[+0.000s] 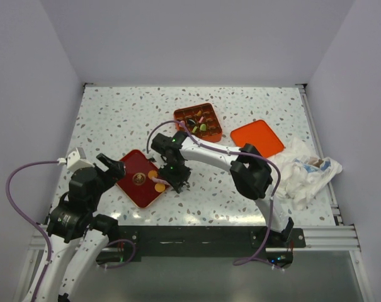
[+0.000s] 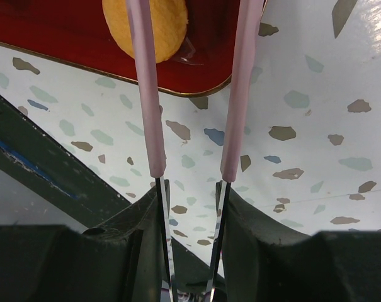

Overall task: Pack the cookies
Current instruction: Pick up the fake cookies from the plate.

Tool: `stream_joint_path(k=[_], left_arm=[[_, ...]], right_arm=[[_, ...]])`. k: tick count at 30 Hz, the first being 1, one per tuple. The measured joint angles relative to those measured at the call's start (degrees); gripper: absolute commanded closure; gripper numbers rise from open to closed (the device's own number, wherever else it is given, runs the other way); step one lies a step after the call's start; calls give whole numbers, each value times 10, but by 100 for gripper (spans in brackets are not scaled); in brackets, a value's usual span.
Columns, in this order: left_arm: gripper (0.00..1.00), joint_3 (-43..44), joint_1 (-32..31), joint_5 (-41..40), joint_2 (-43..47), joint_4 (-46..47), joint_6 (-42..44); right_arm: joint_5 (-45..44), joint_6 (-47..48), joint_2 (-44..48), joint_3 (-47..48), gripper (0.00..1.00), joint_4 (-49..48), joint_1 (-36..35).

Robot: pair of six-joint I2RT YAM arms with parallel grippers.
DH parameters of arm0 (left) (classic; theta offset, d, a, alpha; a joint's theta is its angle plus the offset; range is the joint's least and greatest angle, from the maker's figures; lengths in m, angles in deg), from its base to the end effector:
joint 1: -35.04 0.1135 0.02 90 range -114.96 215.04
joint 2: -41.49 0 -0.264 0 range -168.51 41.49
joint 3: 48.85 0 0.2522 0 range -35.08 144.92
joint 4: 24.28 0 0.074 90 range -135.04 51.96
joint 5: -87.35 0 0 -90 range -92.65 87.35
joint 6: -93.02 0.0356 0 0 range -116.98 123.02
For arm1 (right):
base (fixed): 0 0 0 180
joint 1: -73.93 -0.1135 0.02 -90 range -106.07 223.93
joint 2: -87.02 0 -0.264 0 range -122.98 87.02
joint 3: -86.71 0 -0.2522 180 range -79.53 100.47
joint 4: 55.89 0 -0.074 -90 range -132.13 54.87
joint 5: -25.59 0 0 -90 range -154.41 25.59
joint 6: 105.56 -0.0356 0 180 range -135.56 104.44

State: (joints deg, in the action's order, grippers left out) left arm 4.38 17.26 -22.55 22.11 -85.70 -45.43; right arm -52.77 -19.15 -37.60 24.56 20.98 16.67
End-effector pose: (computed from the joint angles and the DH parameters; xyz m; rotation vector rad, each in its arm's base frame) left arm 0.0758 -0.0116 0.2918 -0.7449 1.9005 -0.3737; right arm 0.2279 0.3677 0.1928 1.4211 -2.7701 -0.3612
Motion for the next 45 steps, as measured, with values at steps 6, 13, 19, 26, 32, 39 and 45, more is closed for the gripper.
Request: stream_joint_path(k=[6, 13, 19, 26, 32, 39, 45], left_arm=[[11, 0, 0, 0, 0, 0, 0], [12, 0, 0, 0, 0, 0, 0], [11, 0, 0, 0, 0, 0, 0], [11, 0, 0, 0, 0, 0, 0], [11, 0, 0, 0, 0, 0, 0], [11, 0, 0, 0, 1, 0, 0], [11, 0, 0, 0, 4, 0, 0]], right_arm=[[0, 0, -2, 1, 62, 0, 0], [-2, 2, -23, 15, 61, 0, -5], [-13, 6, -36, 28, 60, -1, -10], [-34, 17, -36, 40, 59, -1, -20], [-51, 30, -36, 43, 58, -1, -31], [-77, 50, -36, 43, 58, -1, -39], [-95, 62, -36, 43, 57, -1, -40]])
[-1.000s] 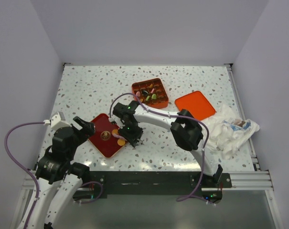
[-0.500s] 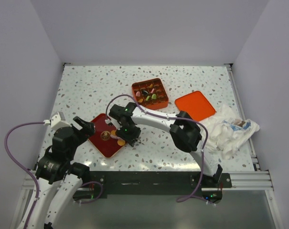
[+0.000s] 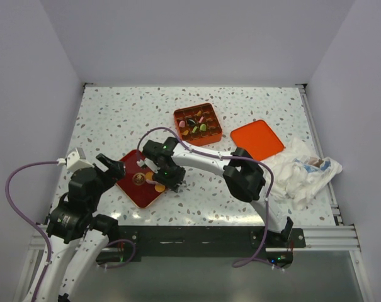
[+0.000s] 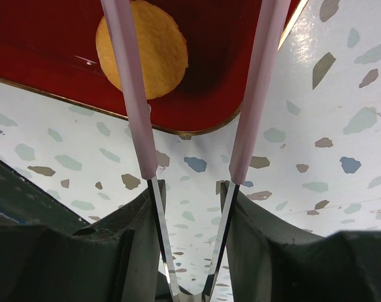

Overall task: Pack the cookies
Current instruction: Pick up the fake cookies from the plate.

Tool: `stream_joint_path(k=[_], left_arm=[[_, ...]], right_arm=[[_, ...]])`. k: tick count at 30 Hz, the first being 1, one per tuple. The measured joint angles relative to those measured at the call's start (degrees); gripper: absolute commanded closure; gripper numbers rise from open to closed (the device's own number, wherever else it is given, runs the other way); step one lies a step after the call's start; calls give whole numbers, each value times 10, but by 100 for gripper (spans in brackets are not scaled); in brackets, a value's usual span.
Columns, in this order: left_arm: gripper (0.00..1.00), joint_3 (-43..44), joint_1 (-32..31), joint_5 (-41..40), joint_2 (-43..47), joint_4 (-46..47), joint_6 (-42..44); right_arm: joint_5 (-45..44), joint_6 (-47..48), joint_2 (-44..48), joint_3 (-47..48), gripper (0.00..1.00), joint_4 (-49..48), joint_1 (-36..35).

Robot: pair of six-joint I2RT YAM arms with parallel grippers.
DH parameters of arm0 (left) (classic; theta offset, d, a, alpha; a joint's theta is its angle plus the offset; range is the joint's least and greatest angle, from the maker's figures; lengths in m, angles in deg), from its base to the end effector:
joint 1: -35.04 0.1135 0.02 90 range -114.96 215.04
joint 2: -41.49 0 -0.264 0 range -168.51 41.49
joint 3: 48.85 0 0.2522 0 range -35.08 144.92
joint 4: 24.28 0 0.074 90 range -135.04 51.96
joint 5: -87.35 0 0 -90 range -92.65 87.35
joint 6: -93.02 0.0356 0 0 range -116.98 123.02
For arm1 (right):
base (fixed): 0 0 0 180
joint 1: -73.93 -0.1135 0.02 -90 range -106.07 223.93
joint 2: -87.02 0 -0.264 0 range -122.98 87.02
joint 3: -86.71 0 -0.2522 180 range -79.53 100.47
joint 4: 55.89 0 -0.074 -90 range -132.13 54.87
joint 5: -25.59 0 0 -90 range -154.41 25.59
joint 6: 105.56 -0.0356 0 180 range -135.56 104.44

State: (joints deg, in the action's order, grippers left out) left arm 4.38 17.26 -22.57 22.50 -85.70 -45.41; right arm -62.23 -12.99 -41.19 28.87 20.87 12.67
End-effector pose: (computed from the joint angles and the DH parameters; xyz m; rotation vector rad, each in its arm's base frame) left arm 0.0746 -0.0112 0.2922 -0.7441 1.8943 -0.3772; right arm 0.2141 0.3933 0.1856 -1.6142 2.5849 0.1444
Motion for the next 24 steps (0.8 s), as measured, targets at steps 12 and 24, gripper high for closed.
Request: stream_joint_path(k=[12, 24], left_arm=[[11, 0, 0, 0, 7, 0, 0], [12, 0, 0, 0, 12, 0, 0]], right_arm=[[-4, 12, -17, 11, 57, -1, -6], [-31, 26, -19, 11, 65, -1, -15]])
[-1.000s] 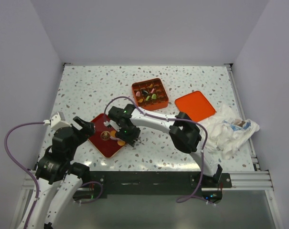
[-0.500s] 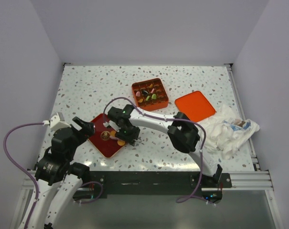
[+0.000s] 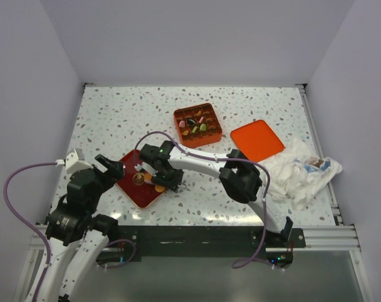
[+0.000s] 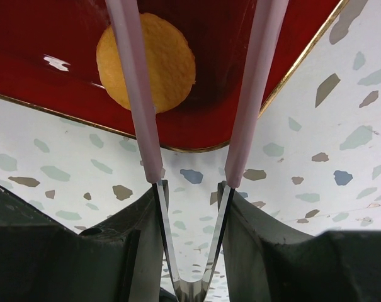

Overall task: Pack the cookies
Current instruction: Pick up the fake cookies from the plate.

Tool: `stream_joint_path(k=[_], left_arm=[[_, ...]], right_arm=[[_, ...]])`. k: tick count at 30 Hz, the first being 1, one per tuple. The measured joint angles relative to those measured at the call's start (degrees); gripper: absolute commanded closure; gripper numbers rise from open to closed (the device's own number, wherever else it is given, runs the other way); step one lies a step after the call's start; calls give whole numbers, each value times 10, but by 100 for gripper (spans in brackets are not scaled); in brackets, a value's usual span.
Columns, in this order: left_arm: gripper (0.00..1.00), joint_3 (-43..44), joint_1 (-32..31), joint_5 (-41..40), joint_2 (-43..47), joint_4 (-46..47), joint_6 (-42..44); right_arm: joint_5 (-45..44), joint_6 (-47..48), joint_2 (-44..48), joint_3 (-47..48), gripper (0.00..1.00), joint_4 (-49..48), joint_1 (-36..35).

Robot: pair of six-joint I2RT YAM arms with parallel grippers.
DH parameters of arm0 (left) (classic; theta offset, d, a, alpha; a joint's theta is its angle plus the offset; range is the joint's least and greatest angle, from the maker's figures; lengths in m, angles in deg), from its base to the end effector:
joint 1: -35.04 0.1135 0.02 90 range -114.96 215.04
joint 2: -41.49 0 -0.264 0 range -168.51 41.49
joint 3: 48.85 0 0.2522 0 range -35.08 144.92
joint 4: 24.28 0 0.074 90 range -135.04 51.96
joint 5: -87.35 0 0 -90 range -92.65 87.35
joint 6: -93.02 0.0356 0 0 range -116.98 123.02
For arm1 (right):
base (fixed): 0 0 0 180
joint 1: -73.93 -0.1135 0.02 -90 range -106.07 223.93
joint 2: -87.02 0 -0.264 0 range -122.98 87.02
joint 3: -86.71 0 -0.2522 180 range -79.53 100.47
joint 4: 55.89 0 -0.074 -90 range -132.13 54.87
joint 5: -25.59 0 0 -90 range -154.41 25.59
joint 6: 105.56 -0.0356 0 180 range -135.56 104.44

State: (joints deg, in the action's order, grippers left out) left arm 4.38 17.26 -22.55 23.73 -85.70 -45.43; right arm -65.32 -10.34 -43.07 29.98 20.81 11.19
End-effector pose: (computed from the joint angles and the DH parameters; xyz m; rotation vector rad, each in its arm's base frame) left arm 0.0709 -0.0100 0.2933 -0.7421 1.8747 -0.3904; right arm 0.2079 0.4022 0.1766 -1.6947 2.5168 0.0615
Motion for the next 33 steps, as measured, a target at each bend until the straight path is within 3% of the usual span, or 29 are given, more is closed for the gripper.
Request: stream_joint_path(k=[26, 33], left_arm=[[11, 0, 0, 0, 6, 0, 0], [11, 0, 0, 0, 6, 0, 0]], right_arm=[[10, 35, 2, 26, 76, 2, 1], [31, 59, 52, -12, 76, -15, 3]])
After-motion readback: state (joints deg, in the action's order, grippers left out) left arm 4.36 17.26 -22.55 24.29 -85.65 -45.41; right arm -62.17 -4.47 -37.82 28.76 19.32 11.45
